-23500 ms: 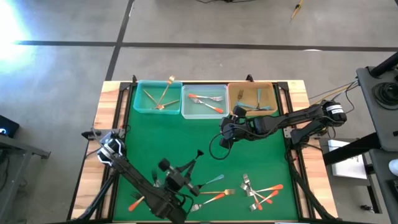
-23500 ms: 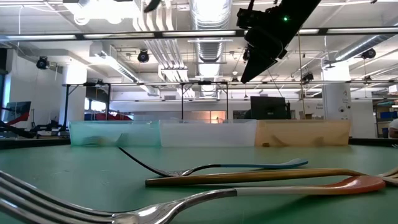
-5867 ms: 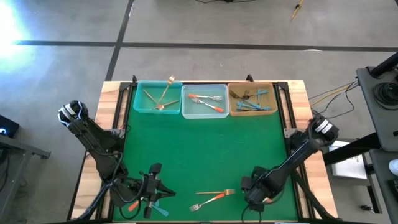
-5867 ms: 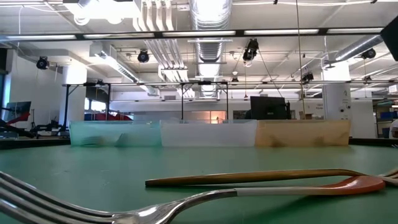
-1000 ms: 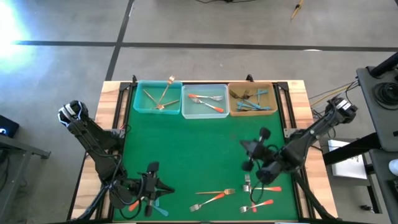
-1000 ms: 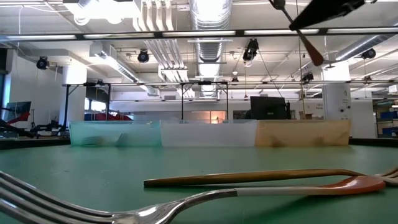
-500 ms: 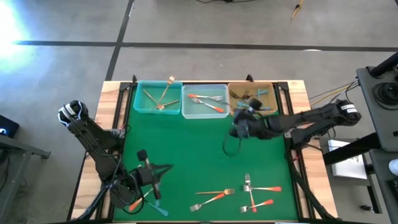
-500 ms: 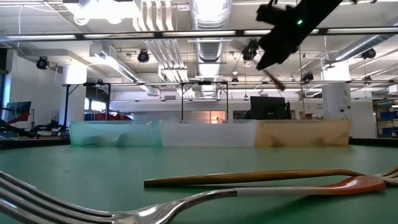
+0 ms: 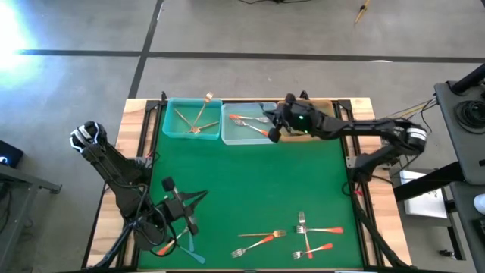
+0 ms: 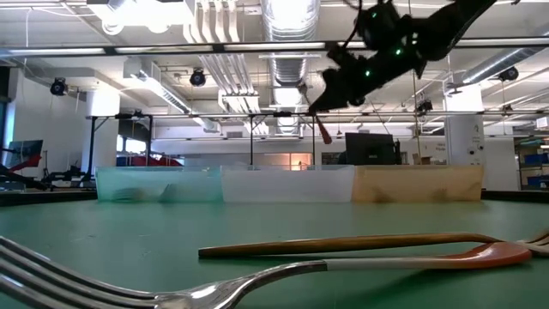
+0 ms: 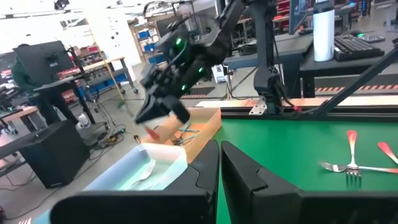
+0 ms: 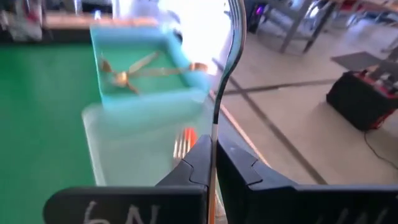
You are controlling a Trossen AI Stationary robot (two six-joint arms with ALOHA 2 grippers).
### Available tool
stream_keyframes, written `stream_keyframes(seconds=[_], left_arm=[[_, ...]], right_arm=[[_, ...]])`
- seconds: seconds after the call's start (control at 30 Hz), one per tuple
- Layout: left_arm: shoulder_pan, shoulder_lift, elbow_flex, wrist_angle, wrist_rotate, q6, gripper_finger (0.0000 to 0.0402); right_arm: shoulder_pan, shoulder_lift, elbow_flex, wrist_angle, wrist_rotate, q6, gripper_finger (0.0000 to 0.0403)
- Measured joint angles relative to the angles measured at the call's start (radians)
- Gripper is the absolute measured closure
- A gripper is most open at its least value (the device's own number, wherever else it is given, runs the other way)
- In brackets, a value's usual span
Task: Sort silverware by color (type)
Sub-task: Put the orange fork into the white bin
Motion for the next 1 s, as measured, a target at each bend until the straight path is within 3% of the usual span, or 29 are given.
stream_keyframes(seconds=[0.3, 0.57, 0.7, 0.77, 0.87, 1.0], left_arm=[[0.005, 0.0, 0.0, 0.007, 0.0, -0.038, 0.0401], [0.005, 0.022, -0.002, -0.004, 0.0, -0.091, 0.0401], [0.015, 0.046, -0.002, -0.02, 0.0, -0.09, 0.0401], [0.016, 0.053, -0.002, -0.022, -0.004, -0.095, 0.0401], [0.015, 0.054, -0.002, -0.022, -0.011, -0.141, 0.0401], [0.011, 0.054, -0.002, -0.025, -0.011, -0.141, 0.0401]], right_arm=[[-0.041, 0.221, 0.13, -0.035, -0.014, -0.053, 0.0392], [-0.039, 0.231, 0.326, -0.388, -0.016, -0.076, 0.0339], [-0.026, 0.222, 0.442, -0.644, -0.028, -0.003, 0.0302], [-0.02, 0.221, 0.509, -0.857, -0.097, 0.06, 0.0289], [0.002, 0.22, 0.562, -1.157, -0.3, 0.135, 0.0279], [0.11, 0.203, 0.493, -1.348, -0.518, 0.193, 0.0279]])
